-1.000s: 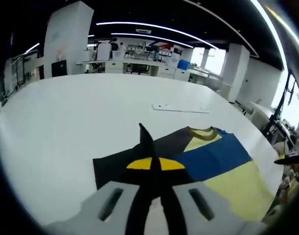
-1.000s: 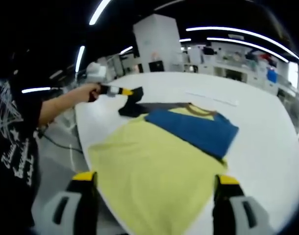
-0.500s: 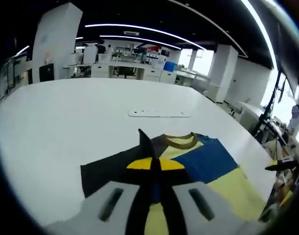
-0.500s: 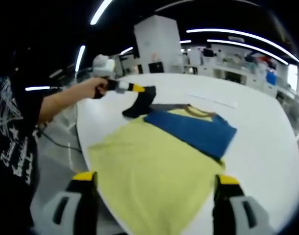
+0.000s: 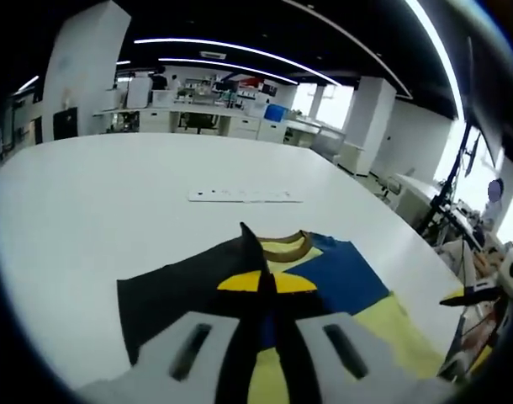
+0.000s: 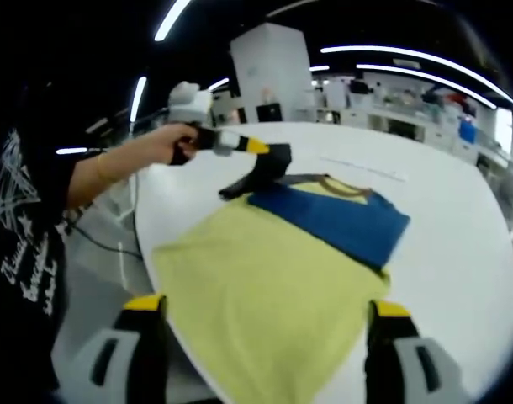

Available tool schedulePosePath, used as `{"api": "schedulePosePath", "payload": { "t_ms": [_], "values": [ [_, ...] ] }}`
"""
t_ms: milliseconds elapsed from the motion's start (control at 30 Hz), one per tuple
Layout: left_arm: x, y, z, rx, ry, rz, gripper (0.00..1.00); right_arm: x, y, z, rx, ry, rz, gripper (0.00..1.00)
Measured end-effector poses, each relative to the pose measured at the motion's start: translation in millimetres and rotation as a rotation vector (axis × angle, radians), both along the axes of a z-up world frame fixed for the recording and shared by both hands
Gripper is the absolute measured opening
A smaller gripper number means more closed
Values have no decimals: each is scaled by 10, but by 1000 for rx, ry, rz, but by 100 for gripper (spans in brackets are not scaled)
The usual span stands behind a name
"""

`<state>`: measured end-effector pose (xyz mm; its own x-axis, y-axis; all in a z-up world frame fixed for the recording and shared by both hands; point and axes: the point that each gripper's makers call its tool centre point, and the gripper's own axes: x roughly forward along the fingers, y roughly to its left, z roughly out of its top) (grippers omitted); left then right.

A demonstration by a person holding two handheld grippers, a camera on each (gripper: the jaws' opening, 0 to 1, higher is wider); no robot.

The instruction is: Fold the garment on the visible template until the final outline fits inside the template.

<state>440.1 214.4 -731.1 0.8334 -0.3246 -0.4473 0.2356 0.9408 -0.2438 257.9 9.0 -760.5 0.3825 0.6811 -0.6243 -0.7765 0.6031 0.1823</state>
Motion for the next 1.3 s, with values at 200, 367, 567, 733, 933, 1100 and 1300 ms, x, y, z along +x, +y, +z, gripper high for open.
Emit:
{"api": "schedulePosePath", "payload": {
  "t_ms": [200, 367, 567, 733, 933, 1100, 1300],
  "values": [
    [59, -210, 6, 0, -1, -46, 0, -8, -34, -6, -6, 3, -6, 99],
    [133, -352, 12, -28, -7, -68, 0, -26, -79, -33, -12, 11, -13, 99],
    [155, -539, 26, -66, -27, -101, 0, -22, -104, -54, -11, 15, -20, 99],
    [165, -669, -19, -75, -25, -123, 0, -29, -112, -75, -12, 25, -23, 99],
    [176, -800, -13, -105, -32, -143, 0, -46, -126, -107, -15, 32, -21, 99],
    [179, -937, 1, -132, -47, -162, 0, -38, -139, -129, -15, 35, -29, 99],
    [175, -1108, 27, -201, -81, -195, 0, -35, -136, -157, -12, 37, -31, 99]
  ]
}}
